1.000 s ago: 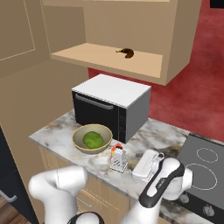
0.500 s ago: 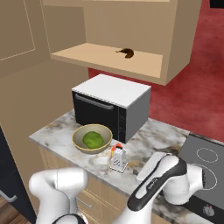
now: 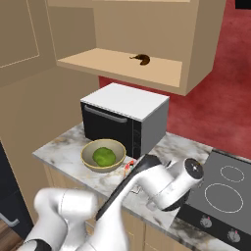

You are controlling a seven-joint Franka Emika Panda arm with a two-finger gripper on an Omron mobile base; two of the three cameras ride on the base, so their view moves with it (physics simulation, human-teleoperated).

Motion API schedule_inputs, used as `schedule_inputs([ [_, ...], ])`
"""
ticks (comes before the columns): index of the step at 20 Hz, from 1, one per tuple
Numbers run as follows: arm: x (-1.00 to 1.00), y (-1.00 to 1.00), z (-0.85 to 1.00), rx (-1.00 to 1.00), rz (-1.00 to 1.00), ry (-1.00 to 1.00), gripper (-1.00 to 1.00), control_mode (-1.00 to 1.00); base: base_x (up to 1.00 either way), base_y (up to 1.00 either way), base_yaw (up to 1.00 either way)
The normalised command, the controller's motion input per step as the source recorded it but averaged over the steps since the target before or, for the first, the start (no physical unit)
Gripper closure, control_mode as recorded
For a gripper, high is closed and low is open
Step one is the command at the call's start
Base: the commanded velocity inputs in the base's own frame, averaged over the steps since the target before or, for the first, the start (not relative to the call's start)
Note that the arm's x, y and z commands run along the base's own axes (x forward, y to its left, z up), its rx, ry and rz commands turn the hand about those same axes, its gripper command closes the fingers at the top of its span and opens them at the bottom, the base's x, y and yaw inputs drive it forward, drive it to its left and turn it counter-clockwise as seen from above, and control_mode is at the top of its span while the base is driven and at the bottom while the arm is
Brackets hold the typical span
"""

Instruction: Pick the cheese from the fridge and the cheese grater from the cabinet and place them next to the salad bowl.

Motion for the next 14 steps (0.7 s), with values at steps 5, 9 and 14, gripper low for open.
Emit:
schedule_inputs([
  [5, 0.14, 0.4, 0.0, -0.66, 0.03, 0.13, -1.0, -1.0, 0.0, 0.0, 0.0],
  [9, 0.4, 0.27, 0.02, -0.43, 0.16, 0.33, -1.0, -1.0, 0.0, 0.0, 0.0],
  [14, 0.06, 0.15, 0.0, -0.28, 0.13, 0.22, -1.0, -1.0, 0.0, 0.0, 0.0],
])
